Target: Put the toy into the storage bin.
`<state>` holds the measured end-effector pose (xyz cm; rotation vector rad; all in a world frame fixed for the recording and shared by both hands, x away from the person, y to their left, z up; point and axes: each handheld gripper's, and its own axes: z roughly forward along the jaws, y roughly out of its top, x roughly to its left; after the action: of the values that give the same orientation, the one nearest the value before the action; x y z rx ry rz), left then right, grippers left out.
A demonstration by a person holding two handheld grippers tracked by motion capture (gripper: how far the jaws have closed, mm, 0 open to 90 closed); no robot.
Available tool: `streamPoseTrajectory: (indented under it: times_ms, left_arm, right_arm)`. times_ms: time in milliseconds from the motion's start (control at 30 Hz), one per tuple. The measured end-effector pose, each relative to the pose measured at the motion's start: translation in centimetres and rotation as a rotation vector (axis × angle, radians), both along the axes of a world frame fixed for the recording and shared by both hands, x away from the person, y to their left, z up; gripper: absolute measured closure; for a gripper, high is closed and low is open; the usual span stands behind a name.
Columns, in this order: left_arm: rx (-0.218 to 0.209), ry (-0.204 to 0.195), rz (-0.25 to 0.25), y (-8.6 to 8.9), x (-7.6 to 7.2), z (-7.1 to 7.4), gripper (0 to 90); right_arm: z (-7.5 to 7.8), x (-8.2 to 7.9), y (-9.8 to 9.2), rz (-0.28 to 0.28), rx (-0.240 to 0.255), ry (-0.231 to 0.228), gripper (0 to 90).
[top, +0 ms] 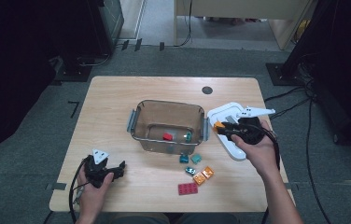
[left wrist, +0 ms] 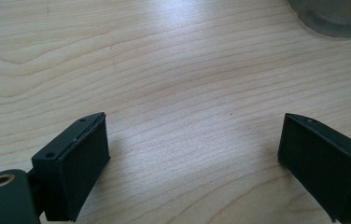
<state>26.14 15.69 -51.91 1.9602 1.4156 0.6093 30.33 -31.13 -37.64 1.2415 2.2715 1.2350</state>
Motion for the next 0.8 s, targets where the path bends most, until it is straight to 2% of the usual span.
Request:
streamPoseTrajectory:
  times_ms: [233, 400, 800]
  left_arm:
    - [0.0, -0.001, 0.0, 0.0, 0.0, 0.0, 8.3]
    - [0.0, 0.0, 0.0, 0.0, 0.0, 0.0, 8.3]
    - [0.0, 0.0, 0.0, 0.0, 0.0, 0.0, 8.4]
  right_arm:
    - [1.8, 1.0, 2.0, 0.036, -0.004, -0.023, 69.0]
    - [2.5, 1.7, 3.9, 0.078, -0.017, -0.036, 69.0]
    - [1.5, 3.2, 8.9, 0.167, -0.054, -0.006, 69.0]
